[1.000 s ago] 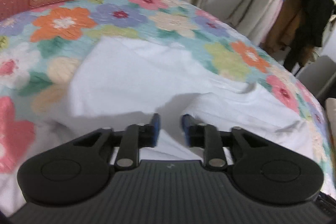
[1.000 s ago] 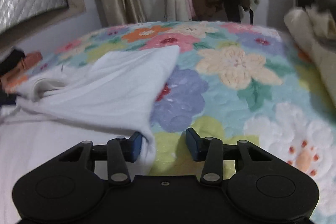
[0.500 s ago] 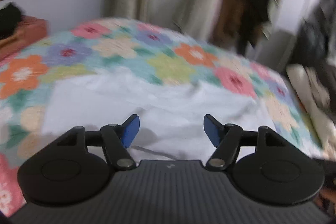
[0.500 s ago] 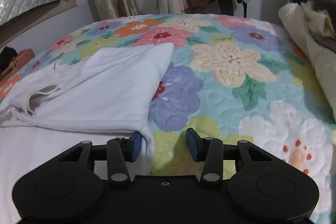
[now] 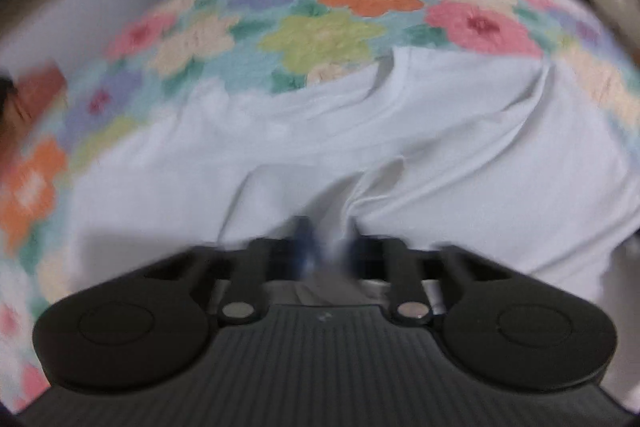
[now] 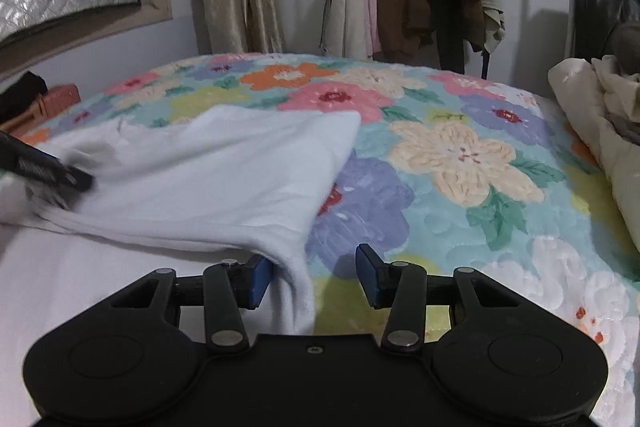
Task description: Fold clothes
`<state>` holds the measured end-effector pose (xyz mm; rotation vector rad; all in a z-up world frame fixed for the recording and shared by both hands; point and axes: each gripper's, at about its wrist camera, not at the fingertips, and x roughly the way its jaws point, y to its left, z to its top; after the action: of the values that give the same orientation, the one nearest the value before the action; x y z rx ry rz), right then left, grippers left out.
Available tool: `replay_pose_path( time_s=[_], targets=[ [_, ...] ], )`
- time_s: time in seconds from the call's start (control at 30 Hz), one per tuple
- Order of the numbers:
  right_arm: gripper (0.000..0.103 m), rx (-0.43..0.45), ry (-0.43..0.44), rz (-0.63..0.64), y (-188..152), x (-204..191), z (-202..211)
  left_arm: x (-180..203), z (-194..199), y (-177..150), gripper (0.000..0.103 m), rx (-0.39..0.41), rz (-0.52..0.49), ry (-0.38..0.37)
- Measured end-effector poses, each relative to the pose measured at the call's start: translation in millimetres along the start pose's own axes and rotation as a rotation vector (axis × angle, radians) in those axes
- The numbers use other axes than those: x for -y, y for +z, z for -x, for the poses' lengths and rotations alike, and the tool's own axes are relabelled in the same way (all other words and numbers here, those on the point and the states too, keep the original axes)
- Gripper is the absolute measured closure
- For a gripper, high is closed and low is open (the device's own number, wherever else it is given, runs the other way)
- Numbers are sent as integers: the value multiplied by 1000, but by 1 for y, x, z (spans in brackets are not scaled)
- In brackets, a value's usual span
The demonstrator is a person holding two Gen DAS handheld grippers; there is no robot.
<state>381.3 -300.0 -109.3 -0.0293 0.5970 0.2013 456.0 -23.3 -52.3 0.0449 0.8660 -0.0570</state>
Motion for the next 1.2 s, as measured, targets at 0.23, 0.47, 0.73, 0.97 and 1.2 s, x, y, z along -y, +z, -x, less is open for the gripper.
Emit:
replay_pose_path(
  time_s=[0.23,0.47,0.73,0.97,1.2],
  targets=[
    [60,-11,-7,-14,8,7,-2,-93,44,15,98,134,259,-6],
    [60,-36,-9,-52,6,11,-5,-218,55,-34,99,152,734,-191],
    [53,-50,-5,-113,-1,21,-12,-223,24,-68,99,-65,466,-107],
    [48,-88,-17,-132,7,21,-11,-211,40,-92,57,5,475,-124],
    [47,-88,30,-133,15,20,7,-179,75,-96,31,133,340,-76]
  ],
)
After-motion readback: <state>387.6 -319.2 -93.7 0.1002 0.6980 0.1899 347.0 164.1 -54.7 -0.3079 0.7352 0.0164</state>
